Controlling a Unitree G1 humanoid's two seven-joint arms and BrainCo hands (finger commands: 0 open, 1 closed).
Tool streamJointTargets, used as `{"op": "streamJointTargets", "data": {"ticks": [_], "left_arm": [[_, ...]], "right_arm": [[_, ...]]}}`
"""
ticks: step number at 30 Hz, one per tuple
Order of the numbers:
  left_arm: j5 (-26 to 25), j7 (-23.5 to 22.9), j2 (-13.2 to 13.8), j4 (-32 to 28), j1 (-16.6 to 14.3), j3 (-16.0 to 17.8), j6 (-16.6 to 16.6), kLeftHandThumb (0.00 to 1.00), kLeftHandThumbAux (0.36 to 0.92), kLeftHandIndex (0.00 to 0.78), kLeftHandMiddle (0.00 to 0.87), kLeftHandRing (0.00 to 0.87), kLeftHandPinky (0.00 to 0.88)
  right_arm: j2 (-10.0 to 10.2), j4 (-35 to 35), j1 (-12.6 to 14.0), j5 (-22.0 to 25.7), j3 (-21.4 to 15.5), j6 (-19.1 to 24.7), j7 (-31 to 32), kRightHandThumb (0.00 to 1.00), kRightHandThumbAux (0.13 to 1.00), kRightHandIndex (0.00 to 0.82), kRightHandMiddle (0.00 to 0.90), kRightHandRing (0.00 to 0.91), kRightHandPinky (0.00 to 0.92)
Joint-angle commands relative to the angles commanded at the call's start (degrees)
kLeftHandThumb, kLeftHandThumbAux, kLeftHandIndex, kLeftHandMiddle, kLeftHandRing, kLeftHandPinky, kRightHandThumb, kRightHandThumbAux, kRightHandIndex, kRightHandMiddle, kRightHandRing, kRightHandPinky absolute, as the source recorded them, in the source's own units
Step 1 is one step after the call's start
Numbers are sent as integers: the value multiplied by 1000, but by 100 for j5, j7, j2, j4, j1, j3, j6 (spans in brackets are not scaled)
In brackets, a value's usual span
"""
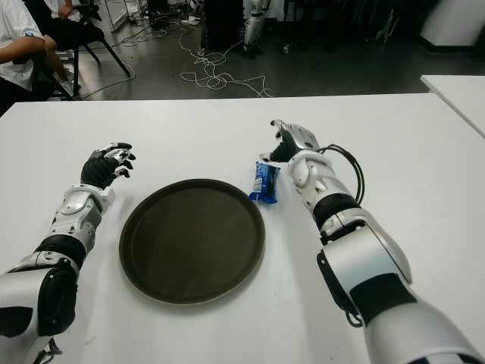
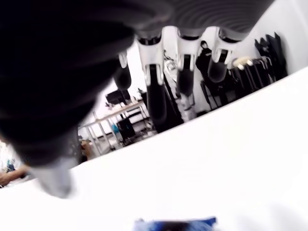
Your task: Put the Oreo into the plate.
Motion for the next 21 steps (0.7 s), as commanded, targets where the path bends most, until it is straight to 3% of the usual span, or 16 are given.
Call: {"op": "streamJointTargets", "data": {"ticks": [5, 9, 21], "left_arm": [[-2, -30, -3, -7, 2, 5, -18, 696, 717, 424, 575, 613, 663], [-2, -40, -1, -15, 11, 4, -31, 696, 717, 424, 579, 616, 667], [31, -39, 18, -2, 34, -18, -75, 698, 716, 425, 586, 626, 676]], "right_arm": [[-8, -26, -19, -89, 93, 135, 6, 55, 376, 0, 0, 0, 2], [-8, 115, -41, -187, 208, 227, 10, 49, 320, 0, 0, 0, 0], [38, 219, -42, -299, 370, 494, 270, 22, 263, 0, 0, 0, 0]]}}
